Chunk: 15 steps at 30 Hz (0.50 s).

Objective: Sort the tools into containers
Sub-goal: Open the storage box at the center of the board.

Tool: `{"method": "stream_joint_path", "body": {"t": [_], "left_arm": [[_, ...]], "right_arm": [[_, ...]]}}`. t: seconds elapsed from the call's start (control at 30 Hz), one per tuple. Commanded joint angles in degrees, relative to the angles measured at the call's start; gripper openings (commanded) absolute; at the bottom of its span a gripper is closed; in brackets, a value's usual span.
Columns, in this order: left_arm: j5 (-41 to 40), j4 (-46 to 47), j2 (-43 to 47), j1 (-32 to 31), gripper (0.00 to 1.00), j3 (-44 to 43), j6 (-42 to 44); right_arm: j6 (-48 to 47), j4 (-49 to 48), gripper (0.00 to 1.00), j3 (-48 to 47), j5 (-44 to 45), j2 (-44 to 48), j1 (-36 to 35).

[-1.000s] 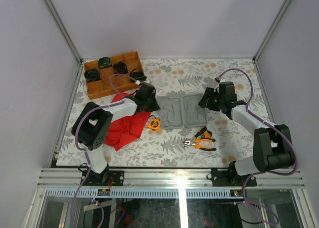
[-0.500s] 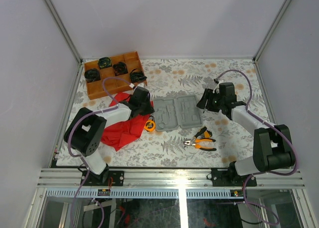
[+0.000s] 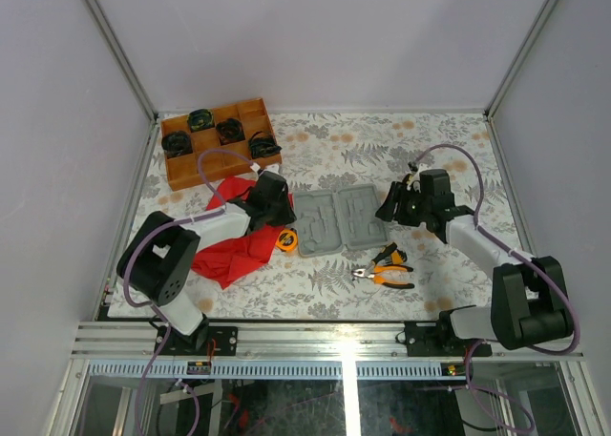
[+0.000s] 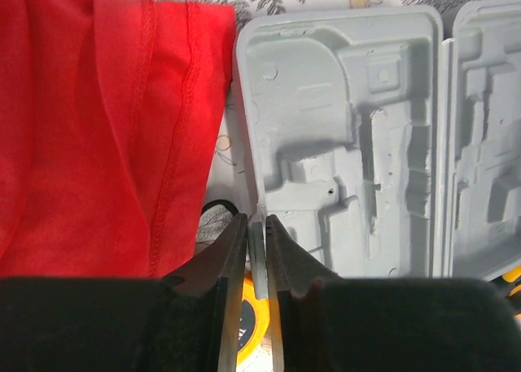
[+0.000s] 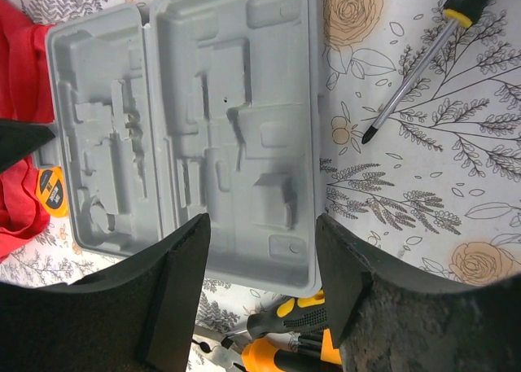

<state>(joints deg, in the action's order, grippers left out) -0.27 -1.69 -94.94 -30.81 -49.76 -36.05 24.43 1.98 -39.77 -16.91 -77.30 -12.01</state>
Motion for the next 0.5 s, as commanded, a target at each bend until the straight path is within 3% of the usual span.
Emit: {"method": "stream_joint_path", "body": {"t": [0.0,0.23,0.47], "left_arm": [[-0.41,-5.17,1.61,-0.48,0.16,0.71,1.83],[-7.15,-12.31,4.9,-0.35,0.36,-3.05,0.52],[-9.41,-15.75,9.9,-0.41,0.43,-2.12,0.04]], "right_arm": [[-0.81,1.29,0.62,-0.56,2.04,4.14,-0.41],[-1.62,3.88,0.65,-0.6,5.0,8.88,-0.41],[-1.56,4.65,0.66,0.8,5.88,11.62,-0.39]]}}
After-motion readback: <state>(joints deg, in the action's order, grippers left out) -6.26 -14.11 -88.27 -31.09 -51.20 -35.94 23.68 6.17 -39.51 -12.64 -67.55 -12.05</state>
